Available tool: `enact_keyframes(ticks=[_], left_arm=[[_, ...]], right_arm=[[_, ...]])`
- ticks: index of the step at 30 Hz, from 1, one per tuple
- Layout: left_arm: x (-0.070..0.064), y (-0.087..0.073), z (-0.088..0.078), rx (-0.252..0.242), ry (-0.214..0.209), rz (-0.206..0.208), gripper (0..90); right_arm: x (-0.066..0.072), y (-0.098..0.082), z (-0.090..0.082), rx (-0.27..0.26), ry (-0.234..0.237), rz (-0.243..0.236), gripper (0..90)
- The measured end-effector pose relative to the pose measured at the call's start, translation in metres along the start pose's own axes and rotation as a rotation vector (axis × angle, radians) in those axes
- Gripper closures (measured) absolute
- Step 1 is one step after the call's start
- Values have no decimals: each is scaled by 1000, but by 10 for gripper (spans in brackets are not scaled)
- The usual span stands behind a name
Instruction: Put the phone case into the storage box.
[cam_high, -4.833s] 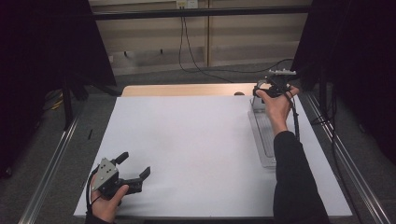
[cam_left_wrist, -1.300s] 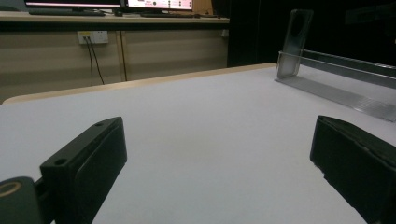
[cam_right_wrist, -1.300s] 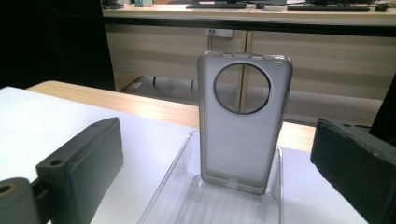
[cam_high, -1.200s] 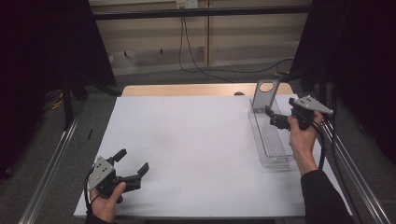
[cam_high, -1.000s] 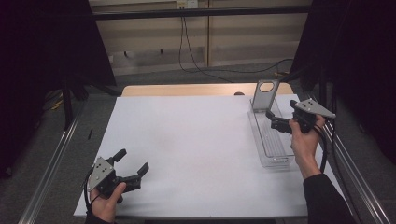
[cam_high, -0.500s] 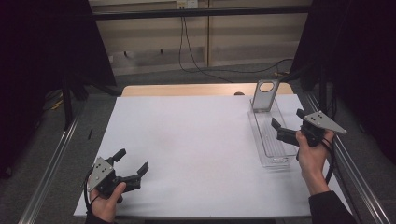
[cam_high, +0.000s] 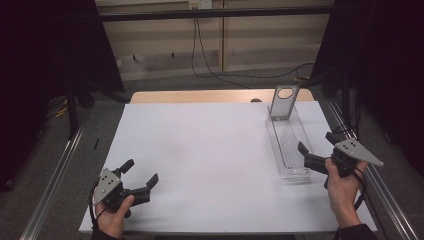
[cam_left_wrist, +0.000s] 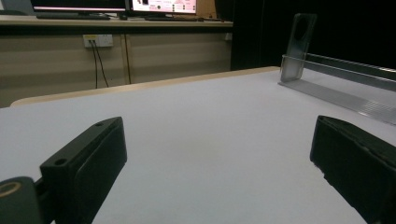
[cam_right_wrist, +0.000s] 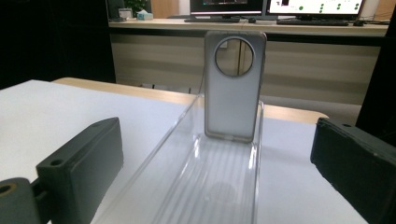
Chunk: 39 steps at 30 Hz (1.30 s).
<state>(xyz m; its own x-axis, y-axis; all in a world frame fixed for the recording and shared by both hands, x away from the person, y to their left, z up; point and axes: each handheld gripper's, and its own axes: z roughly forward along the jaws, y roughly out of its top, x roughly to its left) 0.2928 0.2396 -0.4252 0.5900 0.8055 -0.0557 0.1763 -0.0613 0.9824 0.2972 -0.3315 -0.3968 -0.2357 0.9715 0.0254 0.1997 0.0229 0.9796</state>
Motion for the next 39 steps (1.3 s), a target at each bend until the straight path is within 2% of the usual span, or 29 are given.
enact_keyframes(ticks=[7, 8, 12, 18, 20, 21, 24, 29, 32, 36, 38, 39], left_arm=[[0, 0, -1, -3, 3, 11, 37], [-1, 0, -1, -6, 4, 2, 37], [0, 0, -1, -5, 8, 1, 37], [-2, 0, -1, -4, 1, 4, 37], [-2, 0, -1, -2, 3, 9, 37], [-2, 0, -1, -3, 3, -1, 37], [-3, 0, -3, 6, 5, 15, 37], [-2, -1, -4, 2, 14, 4, 36], [-2, -2, -5, 3, 16, 8, 32], [-2, -2, -5, 19, 14, 17, 32], [-3, -3, -3, 18, 20, 6, 32], [-3, -3, -3, 23, 19, 16, 32]], right_arm=[[0, -12, -15, -10, -10, 14, 14], [0, -13, -17, -13, -13, 13, 13], [4, -20, -24, -18, -4, 22, 12], [8, -29, -33, -15, 5, 11, 12], [9, -31, -35, -19, 2, 19, 12], [8, -32, -36, -18, -3, 24, 12], [8, -37, -40, -14, -13, 51, 12], [7, -40, -52, -27, -21, 47, 12], [9, -44, -57, -16, -20, 44, 11], [12, -48, -59, -9, -12, 32, 11], [10, -49, -57, -1, -8, 36, 11], [10, -50, -56, 6, -9, 37, 11]])
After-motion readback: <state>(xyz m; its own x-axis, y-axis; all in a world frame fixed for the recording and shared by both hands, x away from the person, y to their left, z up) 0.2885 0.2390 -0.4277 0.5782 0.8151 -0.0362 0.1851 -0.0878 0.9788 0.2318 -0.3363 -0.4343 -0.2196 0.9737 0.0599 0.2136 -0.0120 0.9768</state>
